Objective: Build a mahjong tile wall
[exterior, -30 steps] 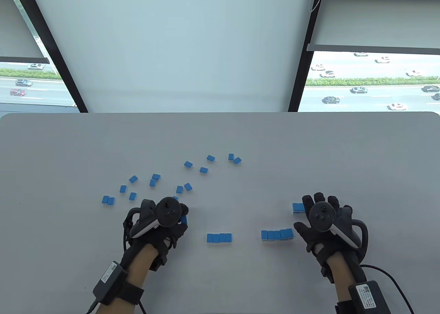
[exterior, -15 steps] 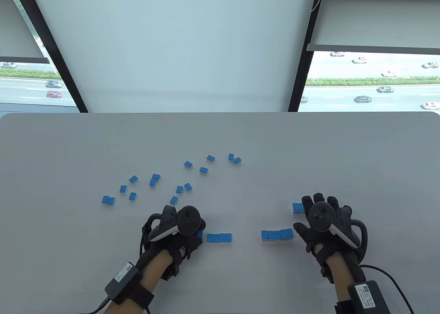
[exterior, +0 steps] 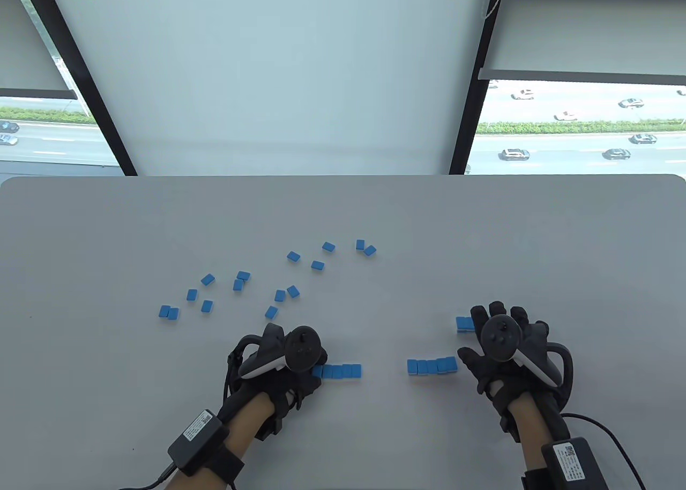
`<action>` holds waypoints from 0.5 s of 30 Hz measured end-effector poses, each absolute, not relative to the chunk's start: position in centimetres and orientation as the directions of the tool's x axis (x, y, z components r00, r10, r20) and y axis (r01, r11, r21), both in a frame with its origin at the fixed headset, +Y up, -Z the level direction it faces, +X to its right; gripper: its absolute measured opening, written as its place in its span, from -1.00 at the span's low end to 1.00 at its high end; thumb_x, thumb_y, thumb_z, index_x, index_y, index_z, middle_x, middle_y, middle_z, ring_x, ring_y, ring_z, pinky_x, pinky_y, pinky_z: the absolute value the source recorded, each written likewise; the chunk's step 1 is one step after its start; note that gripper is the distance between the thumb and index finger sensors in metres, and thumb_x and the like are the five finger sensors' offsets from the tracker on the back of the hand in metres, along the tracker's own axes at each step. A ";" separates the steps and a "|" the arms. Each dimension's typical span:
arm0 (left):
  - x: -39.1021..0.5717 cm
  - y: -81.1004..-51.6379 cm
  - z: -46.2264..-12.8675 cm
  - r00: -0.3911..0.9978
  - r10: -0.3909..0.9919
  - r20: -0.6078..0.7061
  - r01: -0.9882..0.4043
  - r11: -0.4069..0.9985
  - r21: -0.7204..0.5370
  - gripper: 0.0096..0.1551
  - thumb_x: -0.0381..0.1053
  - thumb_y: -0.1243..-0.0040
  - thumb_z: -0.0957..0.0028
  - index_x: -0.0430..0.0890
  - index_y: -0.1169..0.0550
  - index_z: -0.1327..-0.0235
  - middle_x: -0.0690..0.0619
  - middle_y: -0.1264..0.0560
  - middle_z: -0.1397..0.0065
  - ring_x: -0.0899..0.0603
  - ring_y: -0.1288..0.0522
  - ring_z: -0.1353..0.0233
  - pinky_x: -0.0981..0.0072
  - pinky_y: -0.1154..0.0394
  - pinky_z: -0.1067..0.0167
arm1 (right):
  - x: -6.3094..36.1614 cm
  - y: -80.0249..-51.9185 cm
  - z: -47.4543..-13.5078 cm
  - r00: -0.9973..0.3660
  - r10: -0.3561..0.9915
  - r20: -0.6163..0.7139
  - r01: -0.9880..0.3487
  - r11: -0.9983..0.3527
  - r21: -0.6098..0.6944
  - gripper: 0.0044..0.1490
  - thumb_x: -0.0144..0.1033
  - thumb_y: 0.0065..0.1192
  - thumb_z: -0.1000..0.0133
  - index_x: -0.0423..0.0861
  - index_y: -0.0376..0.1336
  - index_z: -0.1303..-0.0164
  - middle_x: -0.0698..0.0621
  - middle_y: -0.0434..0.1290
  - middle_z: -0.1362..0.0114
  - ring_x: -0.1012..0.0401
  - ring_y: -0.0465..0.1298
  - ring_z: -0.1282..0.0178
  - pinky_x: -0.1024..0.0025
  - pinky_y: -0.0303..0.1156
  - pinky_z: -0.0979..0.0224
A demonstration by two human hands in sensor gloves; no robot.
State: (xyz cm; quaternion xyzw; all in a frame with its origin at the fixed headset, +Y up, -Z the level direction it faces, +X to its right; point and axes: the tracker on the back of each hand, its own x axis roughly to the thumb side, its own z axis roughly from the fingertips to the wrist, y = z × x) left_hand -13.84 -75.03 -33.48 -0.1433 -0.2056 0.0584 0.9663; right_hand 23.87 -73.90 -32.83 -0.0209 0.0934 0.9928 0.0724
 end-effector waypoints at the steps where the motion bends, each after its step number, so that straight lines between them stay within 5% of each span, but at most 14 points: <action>1: -13.8 -75.0 -33.5 0.908 0.175 0.381 -0.057 0.952 -0.301 -0.30 0.14 -0.50 0.16 -0.01 -0.55 -0.27 0.06 -0.61 -0.18 -0.11 -0.62 -0.09 -0.15 -0.51 -0.20 | 23.9 -73.9 -32.8 -0.989 0.141 -0.055 -0.149 -0.972 0.183 0.05 0.36 0.07 -0.03 0.23 -0.26 -0.61 0.06 -0.31 -0.73 -0.14 -0.30 -0.66 -0.30 -0.39 -0.48; 11: -14.1 -74.3 -33.4 0.903 0.200 0.380 -0.079 0.947 -0.310 -0.23 0.20 -0.49 0.17 0.02 -0.51 -0.33 0.08 -0.58 -0.25 -0.13 -0.60 -0.16 -0.16 -0.49 -0.23 | 23.8 -73.9 -32.8 -0.990 0.134 -0.052 -0.142 -0.972 0.185 0.05 0.36 0.07 -0.03 0.24 -0.26 -0.61 0.07 -0.31 -0.73 -0.14 -0.31 -0.66 -0.30 -0.40 -0.48; 15: -14.8 -72.0 -33.7 0.911 0.151 0.384 -0.074 0.976 -0.207 -0.25 0.22 -0.48 0.17 0.05 -0.53 -0.32 0.07 -0.58 -0.31 -0.16 -0.60 -0.19 -0.18 -0.49 -0.24 | 23.8 -73.8 -32.8 -0.989 0.139 -0.051 -0.146 -0.972 0.183 0.05 0.36 0.07 -0.03 0.24 -0.26 -0.61 0.07 -0.31 -0.73 -0.14 -0.31 -0.66 -0.30 -0.40 -0.49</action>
